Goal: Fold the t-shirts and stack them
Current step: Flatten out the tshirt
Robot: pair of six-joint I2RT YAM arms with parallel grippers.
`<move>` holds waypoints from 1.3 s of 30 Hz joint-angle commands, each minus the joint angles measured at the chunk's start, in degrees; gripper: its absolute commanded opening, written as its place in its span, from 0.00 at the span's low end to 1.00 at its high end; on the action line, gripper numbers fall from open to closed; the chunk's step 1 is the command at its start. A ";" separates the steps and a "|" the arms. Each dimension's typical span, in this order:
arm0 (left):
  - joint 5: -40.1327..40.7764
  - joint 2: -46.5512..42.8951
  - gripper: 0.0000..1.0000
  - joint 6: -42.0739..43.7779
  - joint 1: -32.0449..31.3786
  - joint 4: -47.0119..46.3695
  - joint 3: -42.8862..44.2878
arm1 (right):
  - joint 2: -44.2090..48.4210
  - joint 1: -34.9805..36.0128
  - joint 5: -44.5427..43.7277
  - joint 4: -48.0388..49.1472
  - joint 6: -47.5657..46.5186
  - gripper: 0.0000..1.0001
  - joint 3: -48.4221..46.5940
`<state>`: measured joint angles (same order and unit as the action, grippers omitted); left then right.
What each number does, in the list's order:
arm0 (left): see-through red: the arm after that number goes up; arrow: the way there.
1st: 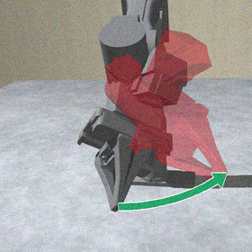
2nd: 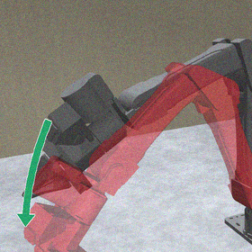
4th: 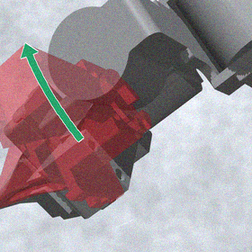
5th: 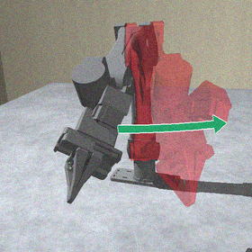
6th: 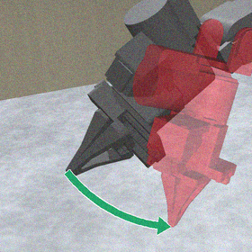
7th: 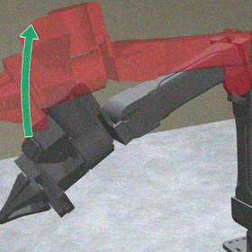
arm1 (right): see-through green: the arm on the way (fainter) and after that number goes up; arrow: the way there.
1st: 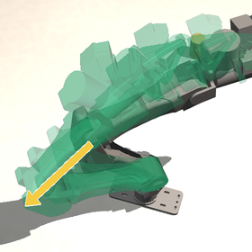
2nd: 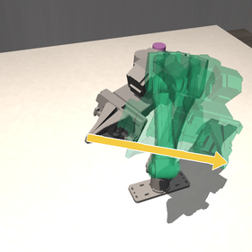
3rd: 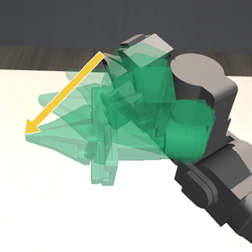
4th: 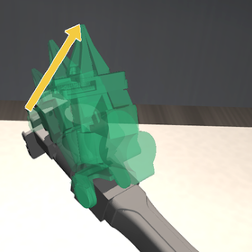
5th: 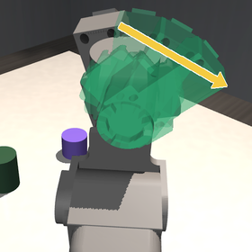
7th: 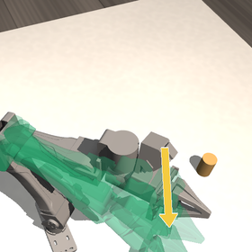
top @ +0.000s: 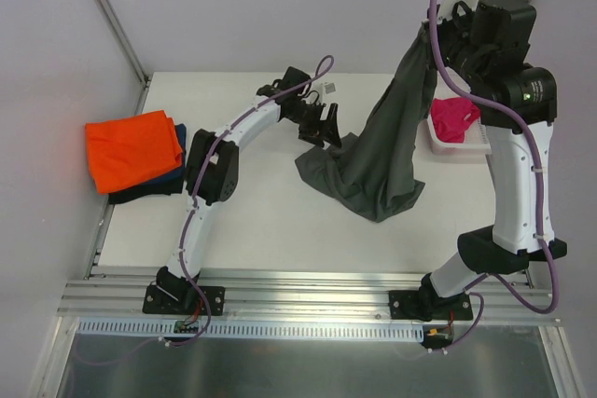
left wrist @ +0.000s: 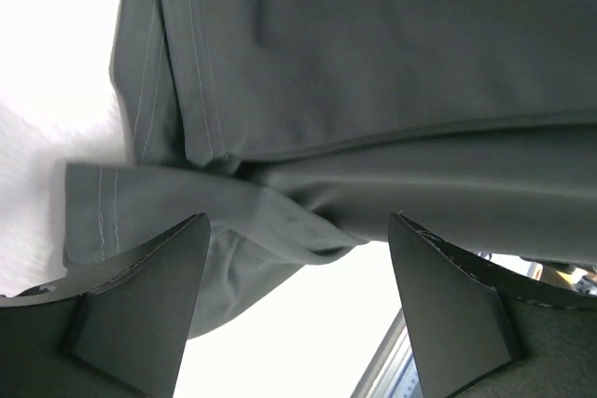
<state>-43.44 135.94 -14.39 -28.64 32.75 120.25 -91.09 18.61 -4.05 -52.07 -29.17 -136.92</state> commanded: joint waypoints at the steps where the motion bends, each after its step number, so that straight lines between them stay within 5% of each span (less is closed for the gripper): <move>1: -2.09 2.30 0.78 -0.46 0.08 -1.90 4.20 | 0.82 -0.42 -0.08 2.33 0.69 0.00 -0.28; 11: -2.79 8.99 0.78 -0.11 -0.27 -3.57 8.08 | 2.14 -0.59 -0.08 1.98 0.69 0.01 2.80; 36: -4.55 5.74 0.60 -1.95 -1.24 -4.19 3.94 | -0.23 -1.47 0.19 2.06 2.01 0.01 1.22; 39: -2.00 4.60 0.64 -1.87 -1.33 -4.10 3.33 | -0.58 -1.74 0.54 1.89 2.27 0.00 1.04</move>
<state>-46.24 145.71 -16.19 -29.19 28.62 124.44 -91.64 17.47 -3.73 -52.16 -28.08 -133.71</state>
